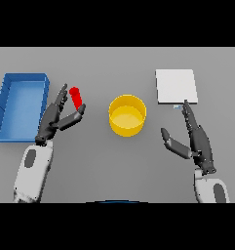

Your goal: Pick up the red beaker and tilt it to pour out 1 green nut into yellow bowl. Pick up the yellow bowl and place it on the metallic measuring scale.

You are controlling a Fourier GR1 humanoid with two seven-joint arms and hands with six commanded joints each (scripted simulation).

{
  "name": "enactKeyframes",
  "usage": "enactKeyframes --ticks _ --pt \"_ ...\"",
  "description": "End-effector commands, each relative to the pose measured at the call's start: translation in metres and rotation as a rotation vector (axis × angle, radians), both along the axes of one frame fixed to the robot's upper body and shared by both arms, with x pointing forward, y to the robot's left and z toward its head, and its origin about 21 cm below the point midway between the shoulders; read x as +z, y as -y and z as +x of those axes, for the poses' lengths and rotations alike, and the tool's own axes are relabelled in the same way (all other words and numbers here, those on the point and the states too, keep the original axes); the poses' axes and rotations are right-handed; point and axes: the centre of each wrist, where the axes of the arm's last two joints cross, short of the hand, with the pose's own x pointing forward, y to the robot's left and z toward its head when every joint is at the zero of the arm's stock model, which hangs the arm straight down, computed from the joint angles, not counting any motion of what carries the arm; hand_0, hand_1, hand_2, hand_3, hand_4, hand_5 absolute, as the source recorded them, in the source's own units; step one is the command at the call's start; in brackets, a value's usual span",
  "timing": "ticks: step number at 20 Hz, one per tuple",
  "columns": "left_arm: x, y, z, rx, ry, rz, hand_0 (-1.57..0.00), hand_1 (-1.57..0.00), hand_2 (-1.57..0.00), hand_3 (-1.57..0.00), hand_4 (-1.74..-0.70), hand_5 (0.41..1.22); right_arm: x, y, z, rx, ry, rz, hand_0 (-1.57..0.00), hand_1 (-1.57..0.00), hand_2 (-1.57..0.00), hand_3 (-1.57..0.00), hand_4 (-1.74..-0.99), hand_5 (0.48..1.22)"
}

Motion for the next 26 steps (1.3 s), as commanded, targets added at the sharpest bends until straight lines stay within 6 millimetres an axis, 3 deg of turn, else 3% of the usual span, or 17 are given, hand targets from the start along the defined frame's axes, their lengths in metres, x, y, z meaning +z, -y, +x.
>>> enactKeyframes --ticks 1,7,11,18,20,22,23,26 --pt "0.000 0.006 0.007 -0.009 -0.003 0.002 0.00 0.00 0.00 0.00 -1.19 0.641 0.000 -0.004 0.000 0.004 0.001 -0.004 0.00 0.00 0.00 0.00 -1.222 0.626" --pt "0.002 0.016 0.032 -0.008 -0.004 0.057 0.00 0.00 0.00 0.00 -1.20 0.663 0.001 0.000 -0.002 -0.002 -0.009 0.016 0.00 0.00 0.00 0.00 -1.231 0.633" --pt "-0.007 0.025 0.042 0.002 -0.012 0.057 0.00 0.00 0.00 0.00 -1.21 0.673 0.002 -0.001 -0.004 -0.004 0.010 0.018 0.00 0.00 0.00 0.00 -1.240 0.639" --pt "-0.019 0.026 0.058 0.022 0.024 -0.066 0.00 -0.01 -0.05 -0.04 -1.33 0.738 0.005 0.004 0.001 -0.012 -0.007 0.022 0.00 0.00 0.00 0.00 -1.244 0.644" --pt "-0.023 0.033 0.058 0.036 0.040 -0.083 -0.21 -0.23 -0.29 -0.25 -1.40 0.787 0.005 0.001 -0.002 -0.008 -0.003 0.015 0.00 0.00 0.00 0.00 -1.240 0.645" --pt "-0.023 0.037 0.062 0.079 0.041 -0.062 -0.55 -0.59 -0.66 -0.73 -1.47 0.943 0.003 0.004 0.000 -0.024 -0.018 0.006 0.00 0.00 0.00 0.00 -1.237 0.648" --pt "-0.023 0.042 0.063 0.081 0.054 -0.029 -0.76 -0.78 -0.84 -0.88 -1.52 0.999 0.001 0.003 -0.004 -0.016 -0.012 0.017 0.00 0.00 0.00 0.00 -1.239 0.648" --pt "-0.022 0.044 0.064 0.057 0.093 0.012 -1.15 -1.17 -1.20 -1.11 -1.62 1.107 0.004 0.005 -0.003 -0.024 -0.006 0.010 0.00 0.00 0.00 0.00 -1.241 0.650"
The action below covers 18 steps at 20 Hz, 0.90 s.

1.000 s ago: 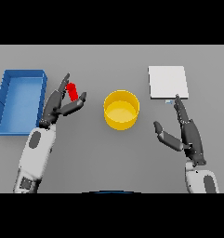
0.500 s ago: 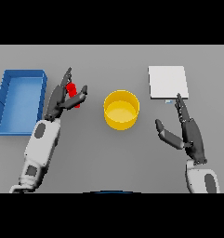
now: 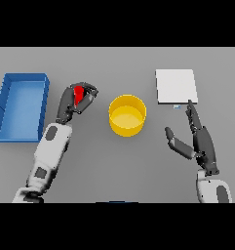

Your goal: Pick up the red beaker and tilt it to pour out 1 green nut into yellow bowl. Pick up the yellow bowl and place it on the metallic measuring scale.

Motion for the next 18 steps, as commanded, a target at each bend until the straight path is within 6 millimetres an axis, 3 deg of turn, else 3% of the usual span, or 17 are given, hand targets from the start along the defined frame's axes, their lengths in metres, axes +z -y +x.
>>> enactKeyframes --ticks 1,4,7,12,18 --pt "0.000 0.002 0.000 0.000 -0.008 0.001 -1.24 -1.25 -1.27 -1.15 -1.64 1.130 -0.001 0.001 0.000 0.000 -0.002 0.005 0.00 0.00 0.00 0.00 -1.242 0.650" --pt "-0.002 -0.003 0.000 -0.004 0.003 0.005 -1.40 -1.41 -1.42 -1.36 -1.54 1.174 0.000 -0.005 0.003 0.011 0.005 0.033 0.00 0.00 0.00 0.00 -1.255 0.644" --pt "0.010 -0.003 0.001 -0.023 0.019 -0.102 -1.48 -1.49 -1.49 -1.46 -1.64 1.157 0.000 -0.004 0.001 0.014 0.010 0.019 0.00 0.00 0.00 0.00 -1.248 0.645" --pt "0.037 -0.009 0.007 -0.053 0.054 -0.151 -1.54 -1.54 -1.55 -1.54 -1.71 1.132 -0.001 -0.004 0.002 0.003 0.000 0.000 0.00 0.00 0.00 0.00 -1.228 0.645" --pt "0.056 -0.013 0.007 -0.109 0.086 -0.034 -1.56 -1.56 -1.56 -1.55 -1.72 1.135 -0.002 -0.004 0.001 0.003 0.052 -0.037 0.00 0.00 0.00 0.00 -1.219 0.660"
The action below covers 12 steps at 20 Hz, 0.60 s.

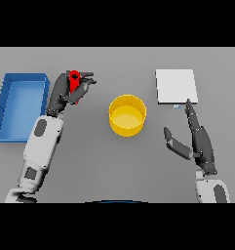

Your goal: Pick up the red beaker and tilt it to pour out 1 green nut into yellow bowl. Pick up the yellow bowl and place it on the metallic measuring scale.

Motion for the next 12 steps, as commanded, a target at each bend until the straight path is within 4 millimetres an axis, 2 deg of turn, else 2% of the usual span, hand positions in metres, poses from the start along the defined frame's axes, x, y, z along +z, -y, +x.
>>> enactKeyframes --ticks 1,3,7,12 --pt "0.002 -0.001 0.000 -0.004 0.002 0.019 -1.56 -1.56 -1.56 -1.55 -1.72 1.138 0.000 0.001 0.000 -0.001 -0.004 -0.003 0.00 0.00 0.00 0.00 -1.219 0.661" --pt "0.007 0.000 -0.002 -0.020 0.013 0.081 -1.56 -1.56 -1.56 -1.56 -1.73 1.138 0.001 0.000 0.001 -0.005 -0.003 -0.014 0.00 0.00 0.00 0.00 -1.213 0.662" --pt "0.030 -0.001 0.005 -0.073 0.041 0.334 -1.57 -1.57 -1.57 -1.56 -1.74 1.120 0.003 0.000 -0.001 -0.005 -0.019 -0.013 0.00 0.00 0.00 0.00 -1.194 0.658" --pt "0.055 0.029 0.010 -0.180 0.074 0.668 -1.57 -1.57 -1.57 -1.57 -1.74 1.134 0.000 0.001 0.000 0.011 -0.042 -0.018 0.00 0.00 0.00 0.00 -1.178 0.667"
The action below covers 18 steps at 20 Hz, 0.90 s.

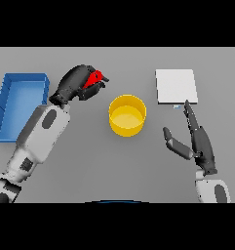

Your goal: Pick up the red beaker and tilt it to pour out 1 green nut into yellow bowl. Pick up the yellow bowl and place it on the metallic measuring scale.

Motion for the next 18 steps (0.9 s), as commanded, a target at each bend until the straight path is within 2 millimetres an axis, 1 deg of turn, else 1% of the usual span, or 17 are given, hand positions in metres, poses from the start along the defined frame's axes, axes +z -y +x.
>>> enactKeyframes --ticks 1,3,4,5,7,8,9,11,13,14,15,16,17,18 --pt "0.001 0.004 -0.001 -0.034 0.011 0.055 -1.57 -1.57 -1.57 -1.57 -1.74 1.139 0.001 -0.001 0.000 0.001 0.010 0.003 0.00 0.00 0.00 0.00 -1.178 0.667" --pt "0.012 0.015 -0.001 -0.057 0.042 0.203 -1.57 -1.57 -1.57 -1.57 -1.74 1.162 0.002 -0.005 0.002 0.005 0.002 0.023 0.00 0.00 0.00 0.00 -1.181 0.669" --pt "0.010 0.023 0.000 -0.074 0.058 0.292 -1.57 -1.57 -1.57 -1.57 -1.74 1.174 0.004 -0.003 0.002 0.000 0.004 0.015 0.00 0.00 0.00 0.00 -1.183 0.671" --pt "0.012 0.025 0.000 -0.097 0.076 0.365 -1.57 -1.57 -1.57 -1.57 -1.74 1.183 0.003 -0.005 -0.003 0.009 0.014 0.024 0.00 0.00 0.00 0.00 -1.183 0.673" --pt "0.017 0.036 0.001 -0.129 0.083 0.494 -1.57 -1.57 -1.57 -1.57 -1.74 1.197 0.002 -0.003 -0.004 -0.004 -0.002 0.031 0.00 0.00 0.00 0.00 -1.187 0.676" --pt "0.017 0.042 0.003 -0.147 0.084 0.567 -1.57 -1.57 -1.57 -1.57 -1.69 1.202 0.005 -0.001 -0.002 -0.010 -0.002 0.031 0.00 0.00 0.00 0.00 -1.191 0.675" --pt "0.021 0.045 0.004 -0.173 0.091 0.631 -1.57 -1.57 -1.57 -1.49 -1.70 1.205 0.005 -0.002 -0.002 -0.003 -0.007 0.044 0.00 0.00 0.00 0.00 -1.190 0.675" --pt "0.030 0.052 0.007 -0.225 0.121 0.759 -1.57 -1.57 -1.57 -1.38 -1.71 1.211 0.002 -0.005 -0.003 -0.007 -0.017 0.061 0.00 0.00 0.00 0.00 -1.195 0.671" --pt "0.034 0.060 0.009 -0.264 0.143 0.884 -1.57 -1.57 -1.57 -1.35 -1.72 1.215 -0.001 -0.004 -0.004 -0.011 -0.031 0.083 0.00 0.00 0.00 0.00 -1.197 0.659" --pt "0.034 0.060 0.012 -0.286 0.148 0.927 -1.57 -1.57 -1.57 -1.33 -1.72 1.216 -0.003 -0.004 -0.006 -0.014 -0.036 0.085 0.00 0.00 0.00 0.00 -1.202 0.651" --pt "0.036 0.065 0.013 -0.313 0.160 0.962 -1.57 -1.57 -1.57 -1.29 -1.72 1.217 -0.001 -0.003 -0.005 -0.013 -0.035 0.095 0.00 0.00 0.00 0.00 -1.206 0.639" --pt "0.035 0.072 0.013 -0.343 0.174 1.000 -1.57 -1.57 -1.57 -1.35 -1.72 1.218 0.000 -0.004 -0.003 -0.009 -0.039 0.104 0.00 0.00 0.00 0.00 -1.212 0.631" --pt "0.036 0.073 0.013 -0.376 0.183 1.031 -1.57 -1.57 -1.57 -1.39 -1.72 1.218 0.000 -0.005 -0.004 -0.017 -0.028 0.090 0.00 0.00 0.00 0.00 -1.220 0.624" --pt "0.035 0.080 0.012 -0.405 0.207 1.061 -1.57 -1.57 -1.57 -1.43 -1.73 1.219 0.002 -0.004 0.000 -0.027 -0.028 0.069 0.00 0.00 0.00 0.00 -1.221 0.617"
